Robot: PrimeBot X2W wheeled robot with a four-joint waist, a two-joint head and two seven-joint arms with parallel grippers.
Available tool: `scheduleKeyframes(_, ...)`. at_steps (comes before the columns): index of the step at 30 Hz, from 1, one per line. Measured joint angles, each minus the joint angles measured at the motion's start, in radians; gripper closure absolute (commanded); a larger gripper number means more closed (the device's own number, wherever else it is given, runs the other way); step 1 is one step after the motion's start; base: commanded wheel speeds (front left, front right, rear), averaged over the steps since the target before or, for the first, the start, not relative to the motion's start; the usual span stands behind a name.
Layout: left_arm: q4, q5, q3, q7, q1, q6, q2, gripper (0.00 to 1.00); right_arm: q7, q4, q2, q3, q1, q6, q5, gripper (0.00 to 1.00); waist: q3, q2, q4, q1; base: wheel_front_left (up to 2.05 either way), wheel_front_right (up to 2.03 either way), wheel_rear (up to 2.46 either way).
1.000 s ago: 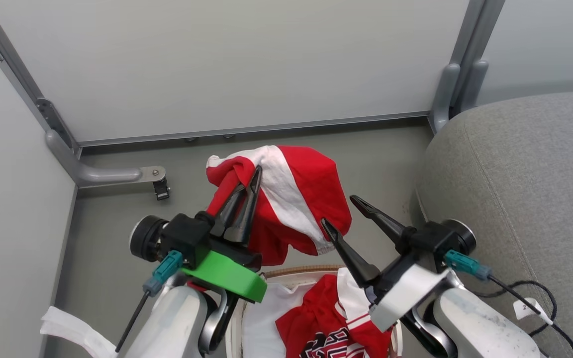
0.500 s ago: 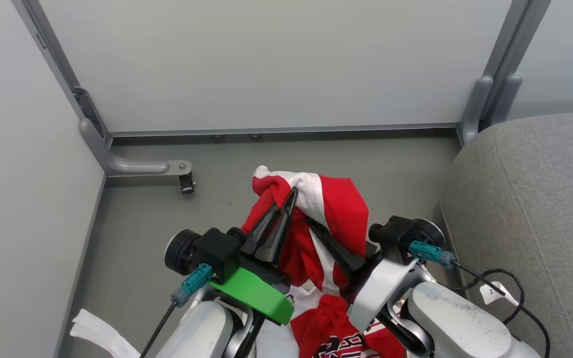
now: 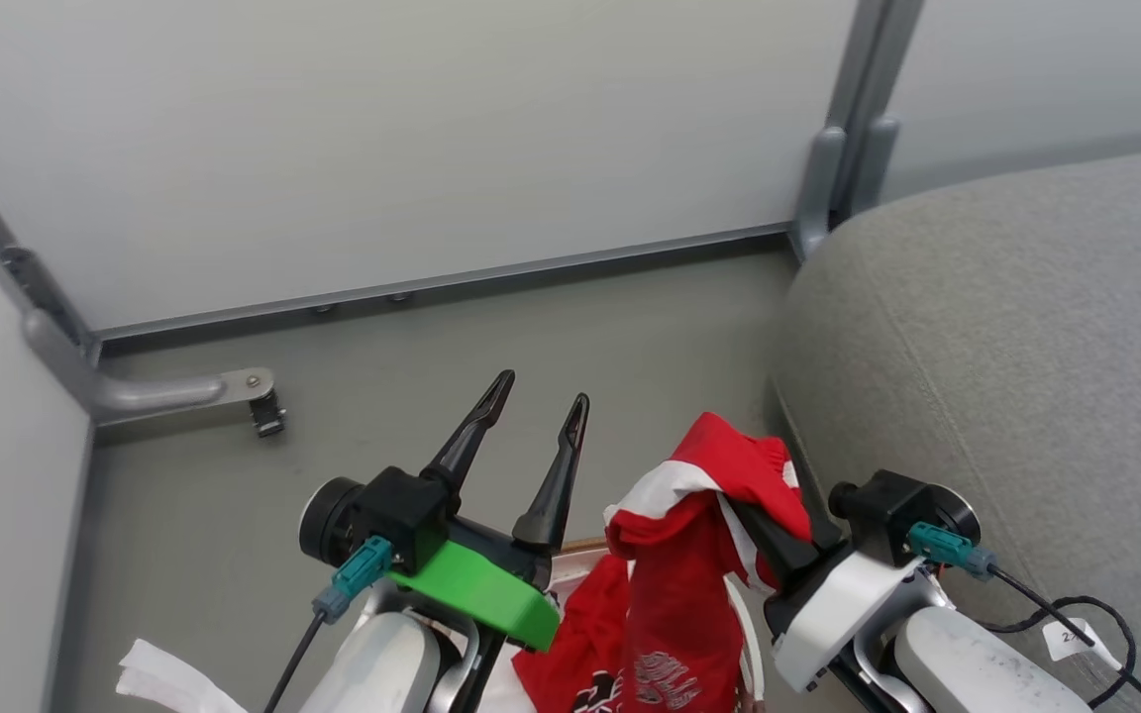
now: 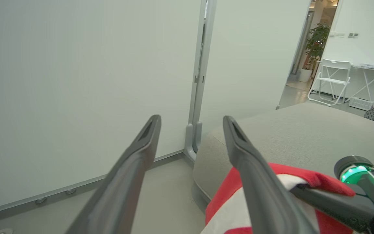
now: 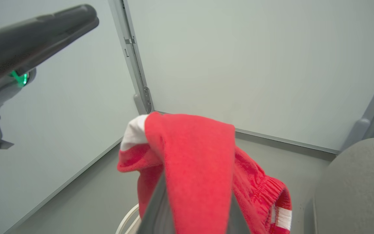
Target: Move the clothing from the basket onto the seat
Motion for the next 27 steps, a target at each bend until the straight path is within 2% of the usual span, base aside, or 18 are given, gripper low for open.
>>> scheduleKeyframes(15, 0.033, 0.004, -0.017, 0.000, -0.026, 0.000, -0.002, 0.00, 0.000, -0.028, -0.053, -0.113, 0.066, 0.000, -0.025, 1.00, 0.064, 0.0000, -0.343, 0.0000, 0.00, 0.00, 0.00)
scheduleKeyframes(21, 0.062, 0.013, -0.030, 0.000, -0.034, 0.000, -0.002, 0.00, 0.000, -0.010, -0.089, -0.136, -0.009, 0.000, -0.079, 1.00, 0.116, 0.0000, -0.406, 0.0000, 0.00, 0.00, 0.00)
scheduleKeyframes(27, 0.095, 0.027, -0.051, 0.000, -0.055, 0.000, -0.002, 0.00, 0.000, 0.041, -0.184, -0.203, -0.201, 0.000, -0.154, 1.00, 0.186, 0.0001, -0.408, 0.0000, 0.00, 0.00, 0.00)
